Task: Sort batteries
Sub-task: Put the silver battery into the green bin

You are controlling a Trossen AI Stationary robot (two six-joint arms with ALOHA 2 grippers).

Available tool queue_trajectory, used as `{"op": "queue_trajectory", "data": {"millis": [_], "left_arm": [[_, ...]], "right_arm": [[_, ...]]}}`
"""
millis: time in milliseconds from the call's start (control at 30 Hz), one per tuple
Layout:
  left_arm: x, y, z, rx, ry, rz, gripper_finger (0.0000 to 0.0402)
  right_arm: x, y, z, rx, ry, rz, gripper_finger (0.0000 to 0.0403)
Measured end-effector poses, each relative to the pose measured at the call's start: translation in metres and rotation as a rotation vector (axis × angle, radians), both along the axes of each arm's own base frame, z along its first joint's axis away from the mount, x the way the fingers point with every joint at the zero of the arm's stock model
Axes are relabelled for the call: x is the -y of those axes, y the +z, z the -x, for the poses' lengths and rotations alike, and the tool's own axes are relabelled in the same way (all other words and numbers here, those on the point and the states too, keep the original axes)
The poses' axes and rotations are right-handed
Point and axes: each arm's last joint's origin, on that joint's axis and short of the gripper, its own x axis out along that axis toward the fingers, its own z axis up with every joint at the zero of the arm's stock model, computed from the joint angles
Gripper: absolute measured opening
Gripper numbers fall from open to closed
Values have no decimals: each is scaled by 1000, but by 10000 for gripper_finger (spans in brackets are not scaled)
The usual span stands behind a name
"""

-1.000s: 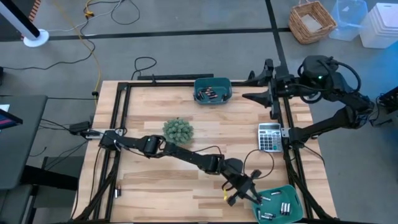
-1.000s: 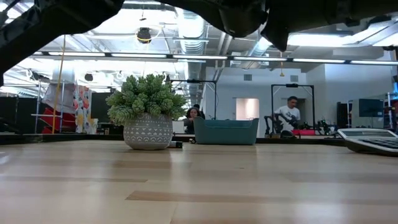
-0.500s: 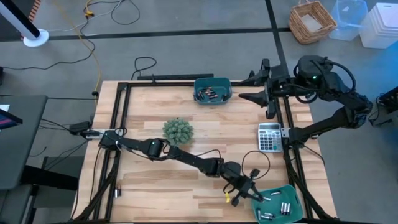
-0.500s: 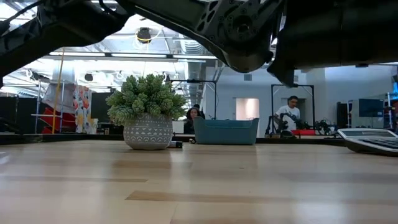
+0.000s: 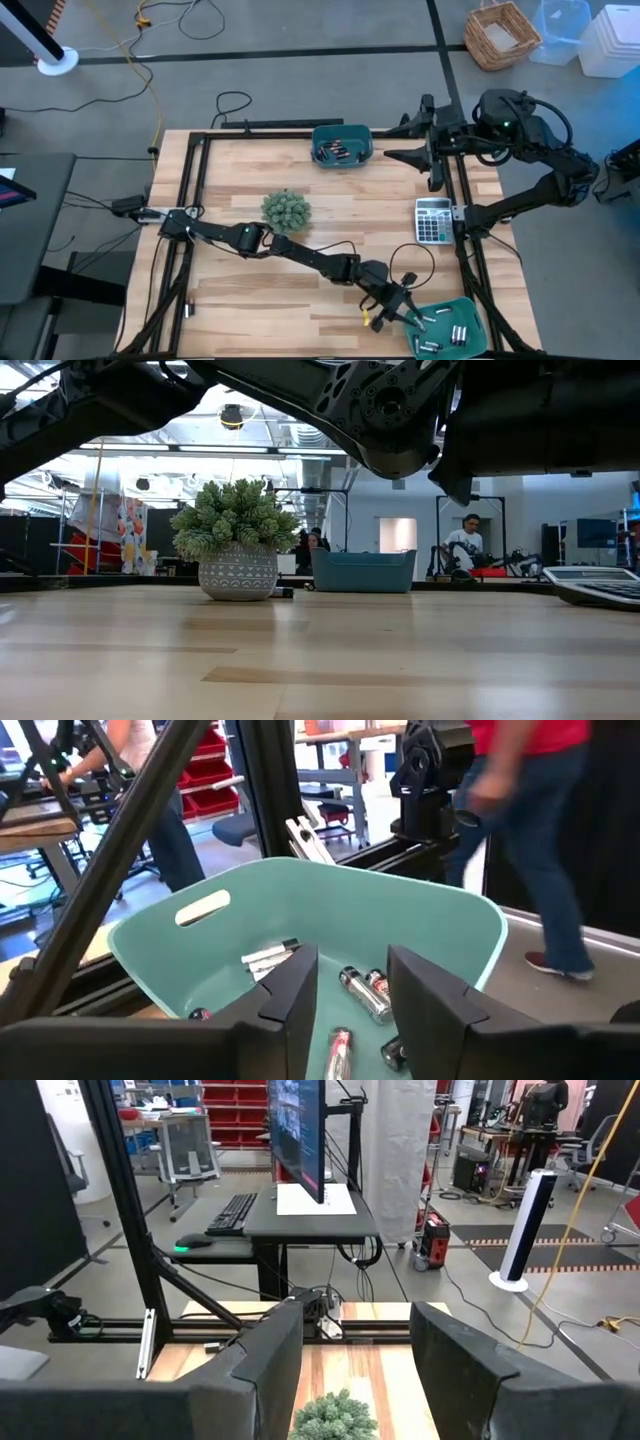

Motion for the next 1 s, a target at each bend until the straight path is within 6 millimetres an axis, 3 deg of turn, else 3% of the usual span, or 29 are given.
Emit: {"op": "queue_trajectory", "data": {"millis": [133,300,433,533,700,800,900,1000], "left_arm": [[-5,4,-1,-63,7,10,131],[-30,40,-1,-104,36,-15,121],[-42,55,6,-99,62,-44,80],[-49,64,20,-102,130,-101,25],[-83,87,64,-9,234,-44,2],[-106,88,101,-7,322,-38,1],[-127,98,141,-16,421,-72,1],[-146,111,180,4,520,-121,1]], "right_arm": [[0,-1,0,-10,1,2,203],[0,-3,0,-32,4,22,203],[0,-2,0,-17,5,41,203],[0,-1,0,-11,7,55,203],[0,-2,-1,-20,7,93,203],[1,-9,-7,-80,14,123,203],[2,-25,-23,-172,22,135,203],[4,-55,-47,-259,39,178,203]]}}
